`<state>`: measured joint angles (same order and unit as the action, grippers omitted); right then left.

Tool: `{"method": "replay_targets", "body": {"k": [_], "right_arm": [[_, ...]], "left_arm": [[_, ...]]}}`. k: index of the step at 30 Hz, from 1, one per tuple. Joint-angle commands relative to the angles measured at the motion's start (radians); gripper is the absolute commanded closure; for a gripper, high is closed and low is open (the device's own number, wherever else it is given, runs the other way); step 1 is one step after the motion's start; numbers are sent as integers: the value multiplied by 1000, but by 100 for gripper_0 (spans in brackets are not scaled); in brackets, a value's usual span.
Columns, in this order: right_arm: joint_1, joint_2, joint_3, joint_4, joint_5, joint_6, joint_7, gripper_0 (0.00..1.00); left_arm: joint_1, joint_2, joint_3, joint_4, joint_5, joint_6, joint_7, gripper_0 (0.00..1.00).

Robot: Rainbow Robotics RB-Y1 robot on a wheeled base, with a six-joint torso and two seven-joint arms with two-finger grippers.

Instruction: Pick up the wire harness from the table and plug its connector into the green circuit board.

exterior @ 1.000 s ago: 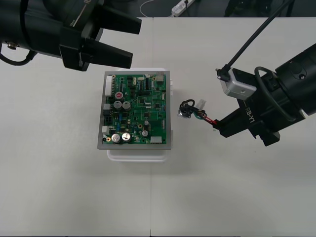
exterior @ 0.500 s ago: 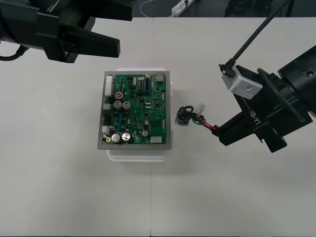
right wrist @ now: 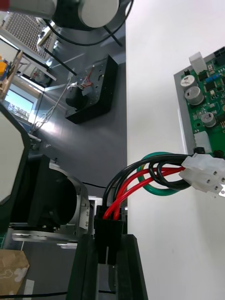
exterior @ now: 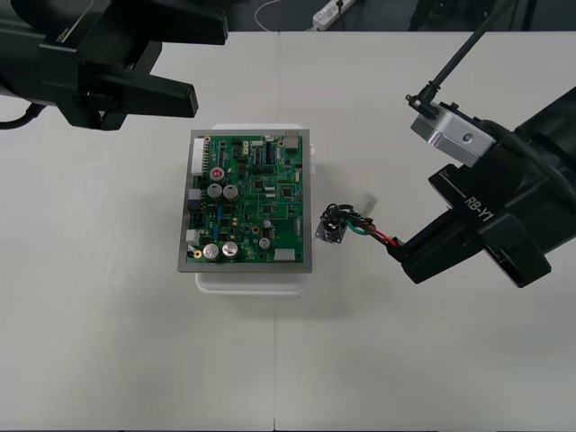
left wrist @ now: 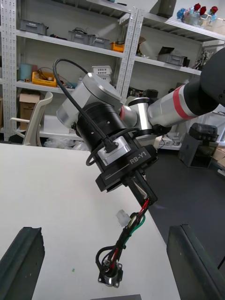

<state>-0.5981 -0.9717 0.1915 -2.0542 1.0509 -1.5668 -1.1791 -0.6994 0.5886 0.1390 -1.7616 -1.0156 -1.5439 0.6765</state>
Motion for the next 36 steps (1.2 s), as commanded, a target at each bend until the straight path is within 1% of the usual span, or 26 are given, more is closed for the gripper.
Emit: {"method": "replay_targets", "body": {"k": [1,6,11,17,23,33,36], "right_arm": [[-19,-35,-38,-3,-62,-4,-48,100],[-19,-21,-46,6,-112,-4,-48,100],[-14,-12,-46,19,-173,-4,-53,100],[-3,-1,-46,34,-269,-4,-123,100],[14,1,-46,63,-310,-4,-123,100],[18,10,-38,98,-324,-4,-123,100],[18,15,-18,111,-336,-4,-123,100]], "left_arm": [[37,48,34,-16,31,-27,-81,24],[61,57,30,-16,40,-27,-143,24],[69,65,31,-15,68,-27,-140,24],[90,103,30,-16,107,-27,-138,24],[104,129,28,-16,121,-27,-133,24],[106,129,27,-15,135,-27,-126,24],[109,129,27,-15,135,-27,-124,24]]}}
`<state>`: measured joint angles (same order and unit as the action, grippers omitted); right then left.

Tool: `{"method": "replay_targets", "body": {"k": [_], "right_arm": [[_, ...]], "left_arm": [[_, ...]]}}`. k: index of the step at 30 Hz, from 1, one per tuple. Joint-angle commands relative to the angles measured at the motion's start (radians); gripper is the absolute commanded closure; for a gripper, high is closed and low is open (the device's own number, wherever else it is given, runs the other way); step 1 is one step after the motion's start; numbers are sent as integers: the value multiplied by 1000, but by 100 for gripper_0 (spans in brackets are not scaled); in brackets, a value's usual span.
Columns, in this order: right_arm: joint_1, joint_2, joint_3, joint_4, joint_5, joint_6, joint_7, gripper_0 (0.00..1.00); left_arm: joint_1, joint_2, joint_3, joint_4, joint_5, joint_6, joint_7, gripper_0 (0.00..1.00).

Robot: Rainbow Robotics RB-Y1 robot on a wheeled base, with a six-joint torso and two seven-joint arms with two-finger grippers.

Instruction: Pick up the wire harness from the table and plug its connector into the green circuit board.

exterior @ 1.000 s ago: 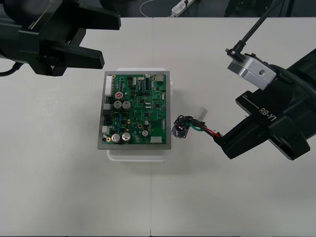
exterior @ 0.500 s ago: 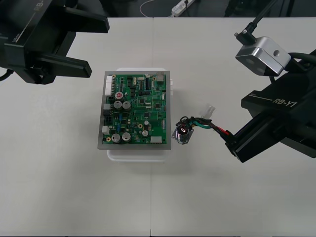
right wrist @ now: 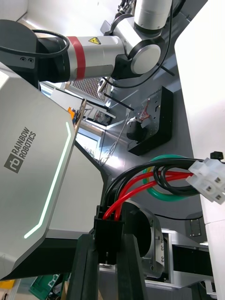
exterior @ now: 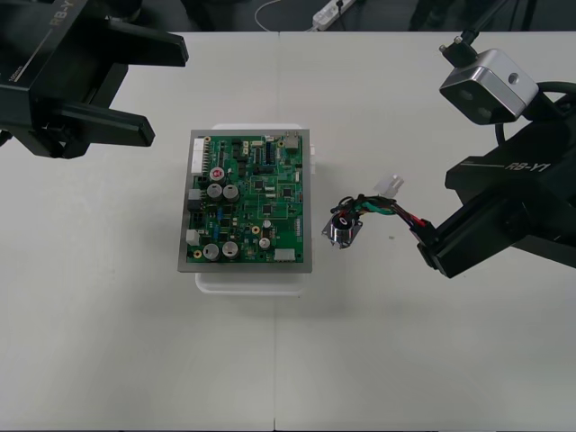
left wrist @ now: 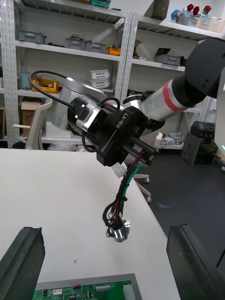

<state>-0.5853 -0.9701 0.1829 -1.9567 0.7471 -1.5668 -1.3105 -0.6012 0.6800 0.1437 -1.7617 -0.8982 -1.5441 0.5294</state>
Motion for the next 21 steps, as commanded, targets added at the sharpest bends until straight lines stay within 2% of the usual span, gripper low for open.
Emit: {"method": "replay_targets", "body": {"k": [1,9,15,21], "right_arm": [[5,14,6,22,-46,-4,8,100],[-13,14,102,51,-77,-4,8,100],[-79,14,204,107,-111,-4,8,100],[-122,17,239,116,-115,-4,8,100]], "left_arm": [[11,36,22,-16,18,-27,23,24],[12,36,22,-16,19,-27,18,24],[11,35,22,-16,19,-27,14,24],[12,35,17,-15,30,-27,18,24]]}}
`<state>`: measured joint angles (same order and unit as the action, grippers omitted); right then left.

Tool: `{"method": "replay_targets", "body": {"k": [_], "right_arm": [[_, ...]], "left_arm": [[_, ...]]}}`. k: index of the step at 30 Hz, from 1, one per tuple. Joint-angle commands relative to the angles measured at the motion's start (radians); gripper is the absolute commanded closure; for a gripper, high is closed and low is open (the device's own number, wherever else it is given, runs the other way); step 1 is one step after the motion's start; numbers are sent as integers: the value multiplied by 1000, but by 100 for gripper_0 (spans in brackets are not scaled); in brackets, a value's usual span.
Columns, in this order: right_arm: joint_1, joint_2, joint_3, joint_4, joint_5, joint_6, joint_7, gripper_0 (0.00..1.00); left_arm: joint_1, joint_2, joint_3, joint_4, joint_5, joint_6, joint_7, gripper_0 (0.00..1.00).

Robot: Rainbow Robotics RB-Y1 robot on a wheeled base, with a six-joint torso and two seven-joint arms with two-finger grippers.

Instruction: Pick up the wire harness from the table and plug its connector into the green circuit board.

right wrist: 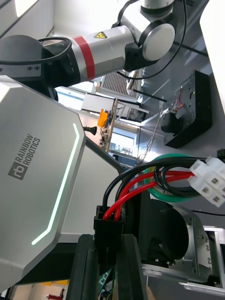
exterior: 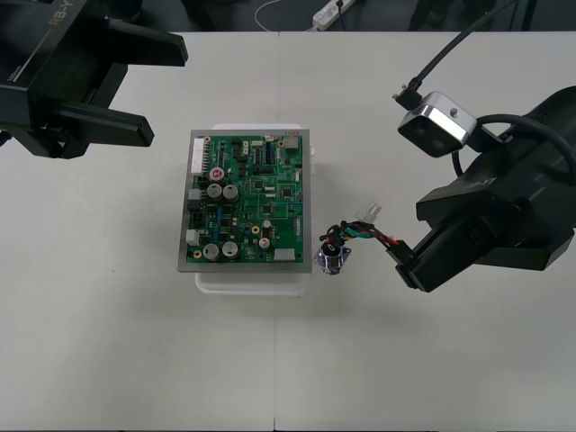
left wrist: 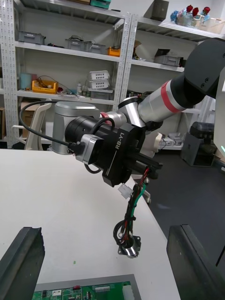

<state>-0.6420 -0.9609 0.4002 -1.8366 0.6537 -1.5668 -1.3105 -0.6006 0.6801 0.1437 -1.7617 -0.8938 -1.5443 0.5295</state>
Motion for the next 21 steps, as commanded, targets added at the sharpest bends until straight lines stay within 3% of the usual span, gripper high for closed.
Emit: {"method": "replay_targets", "body": {"k": [1,21], "right_arm": [[-68,10,22,-4,-23,-4,8,100],[-177,21,163,74,-115,-4,4,100]], "left_arm": [[10,35,14,-15,29,-27,18,24],[7,35,-12,-15,41,-27,9,24]]}}
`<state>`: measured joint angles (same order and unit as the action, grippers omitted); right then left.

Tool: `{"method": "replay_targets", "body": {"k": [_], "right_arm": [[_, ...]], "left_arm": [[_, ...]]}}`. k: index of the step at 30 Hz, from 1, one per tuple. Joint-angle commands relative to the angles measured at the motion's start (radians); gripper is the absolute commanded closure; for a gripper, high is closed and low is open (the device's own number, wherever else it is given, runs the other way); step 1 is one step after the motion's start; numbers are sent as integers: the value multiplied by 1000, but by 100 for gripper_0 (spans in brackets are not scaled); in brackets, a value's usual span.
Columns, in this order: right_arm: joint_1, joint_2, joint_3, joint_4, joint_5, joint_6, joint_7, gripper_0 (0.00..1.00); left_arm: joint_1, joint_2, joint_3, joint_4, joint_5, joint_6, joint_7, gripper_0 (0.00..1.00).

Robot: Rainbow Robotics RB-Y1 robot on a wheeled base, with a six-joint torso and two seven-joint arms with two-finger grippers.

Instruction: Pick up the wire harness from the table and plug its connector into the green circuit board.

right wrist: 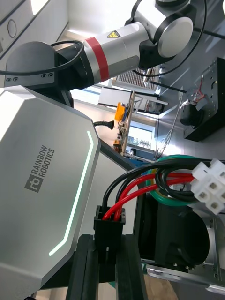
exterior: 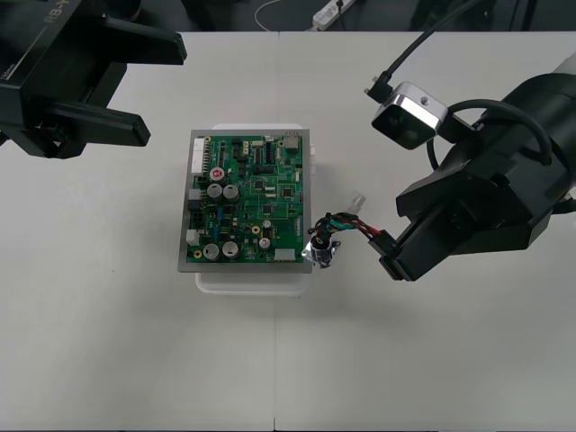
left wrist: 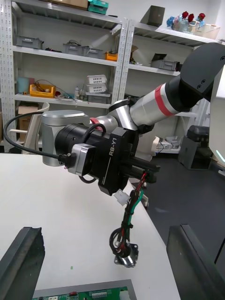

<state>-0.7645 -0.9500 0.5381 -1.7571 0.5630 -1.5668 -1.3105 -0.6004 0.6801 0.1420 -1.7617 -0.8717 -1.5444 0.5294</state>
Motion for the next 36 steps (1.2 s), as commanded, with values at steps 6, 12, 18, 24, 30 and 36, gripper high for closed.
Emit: {"method": "replay_targets", "body": {"k": [6,12,18,24,30,36], "right_arm": [[-62,10,28,-10,-80,-4,-84,100],[-61,7,28,-12,-74,-4,-82,100],[-61,7,29,-12,-49,-4,-82,100],[-59,5,29,-12,-41,-4,-85,100],[-58,5,29,-10,-41,-4,-89,100],[-58,5,29,-5,-43,-4,-89,100]], "left_arm": [[8,35,-9,-16,22,-26,7,24],[7,35,-9,-16,22,-26,7,24],[7,35,-9,-16,22,-26,7,24],[7,35,-9,-16,23,-26,7,24],[7,35,-9,-19,25,-26,7,24],[7,35,-10,-30,23,-26,9,24]]}}
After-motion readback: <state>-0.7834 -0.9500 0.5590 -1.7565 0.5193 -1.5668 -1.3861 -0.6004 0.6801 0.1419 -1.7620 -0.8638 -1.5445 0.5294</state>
